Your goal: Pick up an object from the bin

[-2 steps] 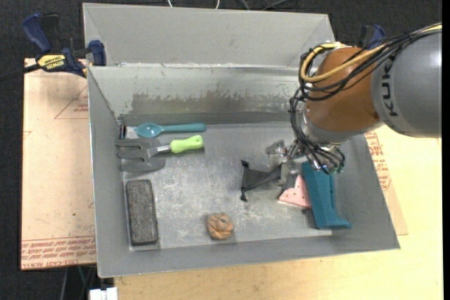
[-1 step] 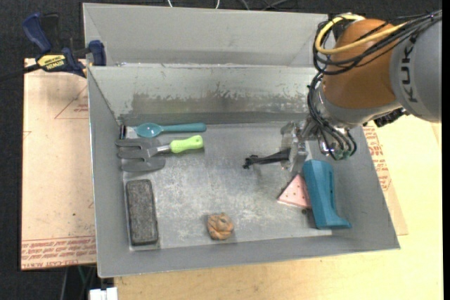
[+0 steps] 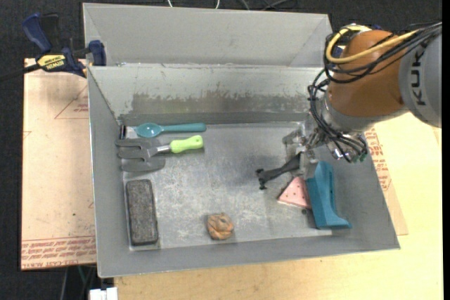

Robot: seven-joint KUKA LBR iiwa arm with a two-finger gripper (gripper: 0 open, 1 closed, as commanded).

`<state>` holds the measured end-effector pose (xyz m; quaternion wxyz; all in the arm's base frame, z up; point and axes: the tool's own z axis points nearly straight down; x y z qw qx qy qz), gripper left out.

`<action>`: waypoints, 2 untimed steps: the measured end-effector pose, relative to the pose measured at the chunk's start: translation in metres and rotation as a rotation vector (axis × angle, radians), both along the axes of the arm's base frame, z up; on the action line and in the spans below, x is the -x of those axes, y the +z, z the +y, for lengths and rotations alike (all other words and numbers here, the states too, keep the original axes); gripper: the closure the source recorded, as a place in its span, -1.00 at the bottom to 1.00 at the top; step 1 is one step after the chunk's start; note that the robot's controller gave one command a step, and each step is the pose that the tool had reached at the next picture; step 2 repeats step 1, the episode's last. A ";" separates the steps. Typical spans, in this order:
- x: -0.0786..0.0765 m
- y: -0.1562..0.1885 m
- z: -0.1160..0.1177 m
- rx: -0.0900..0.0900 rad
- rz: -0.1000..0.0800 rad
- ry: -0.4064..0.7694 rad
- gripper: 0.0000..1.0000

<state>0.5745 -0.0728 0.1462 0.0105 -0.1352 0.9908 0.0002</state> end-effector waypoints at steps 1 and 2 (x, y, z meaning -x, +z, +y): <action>0.004 0.039 0.005 0.001 0.009 0.116 1.00; 0.004 0.039 0.005 0.001 0.009 0.116 1.00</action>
Offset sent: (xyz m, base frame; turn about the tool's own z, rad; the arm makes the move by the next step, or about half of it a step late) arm -0.0090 0.0138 0.1238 -0.1200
